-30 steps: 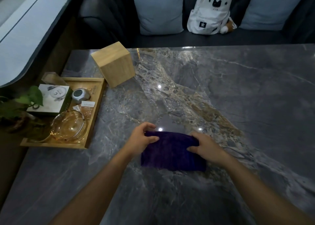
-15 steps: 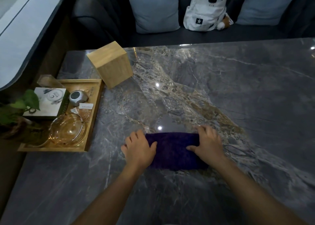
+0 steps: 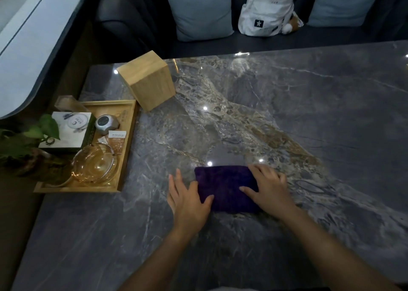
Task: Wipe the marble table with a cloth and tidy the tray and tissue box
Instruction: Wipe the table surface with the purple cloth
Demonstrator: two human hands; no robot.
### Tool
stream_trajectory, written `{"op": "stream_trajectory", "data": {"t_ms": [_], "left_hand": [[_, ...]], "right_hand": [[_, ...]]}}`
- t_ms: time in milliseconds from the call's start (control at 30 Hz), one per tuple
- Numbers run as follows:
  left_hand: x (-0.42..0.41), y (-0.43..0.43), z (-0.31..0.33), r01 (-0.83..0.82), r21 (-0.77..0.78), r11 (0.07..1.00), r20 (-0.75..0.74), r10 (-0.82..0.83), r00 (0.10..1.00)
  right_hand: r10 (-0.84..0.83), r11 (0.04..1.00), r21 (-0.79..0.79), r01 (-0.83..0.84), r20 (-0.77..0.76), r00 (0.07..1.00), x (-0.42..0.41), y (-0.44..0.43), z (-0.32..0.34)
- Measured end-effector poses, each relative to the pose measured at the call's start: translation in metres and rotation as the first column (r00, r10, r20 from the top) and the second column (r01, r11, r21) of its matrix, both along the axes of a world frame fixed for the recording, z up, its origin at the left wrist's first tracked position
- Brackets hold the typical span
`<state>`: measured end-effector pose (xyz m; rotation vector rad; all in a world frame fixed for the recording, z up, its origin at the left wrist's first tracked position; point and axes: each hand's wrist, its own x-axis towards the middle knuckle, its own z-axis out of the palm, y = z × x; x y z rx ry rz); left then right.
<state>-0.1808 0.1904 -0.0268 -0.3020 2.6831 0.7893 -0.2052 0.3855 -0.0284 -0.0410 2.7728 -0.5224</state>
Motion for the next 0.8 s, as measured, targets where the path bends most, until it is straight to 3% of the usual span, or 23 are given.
{"op": "stream_trajectory", "data": {"t_ms": [67, 167, 333, 533, 667, 800], "left_hand": [[-0.001, 0.001, 0.001, -0.066, 0.072, 0.995, 0.018, 0.065, 0.998], [-0.006, -0.002, 0.004, -0.147, 0.156, 0.977, 0.056, 0.14, 0.989], [-0.014, -0.002, 0.013, -0.012, 0.191, 0.982, 0.115, -0.01, 0.993], [-0.04, 0.005, 0.02, -0.026, 0.286, 0.958, 0.108, -0.005, 0.994], [-0.064, 0.029, 0.037, -0.03, 0.379, 0.925, 0.15, -0.029, 0.988], [-0.089, 0.07, 0.055, 0.08, 0.365, 0.928, 0.071, -0.114, 0.991]], "right_hand": [[-0.067, 0.997, -0.046, 0.067, 0.005, 0.998, 0.0, -0.001, 0.004], [-0.173, 0.974, -0.123, 0.19, 0.133, 0.976, -0.001, -0.002, 0.007], [-0.337, 0.869, -0.231, 0.438, 0.372, 0.865, -0.001, 0.008, 0.006], [-0.342, 0.838, -0.321, 0.44, 0.319, 0.884, 0.006, 0.018, 0.017], [-0.42, 0.723, -0.464, 0.511, 0.293, 0.859, 0.009, 0.038, 0.021], [-0.516, 0.632, -0.538, 0.559, 0.247, 0.821, 0.018, 0.063, 0.027]]}}
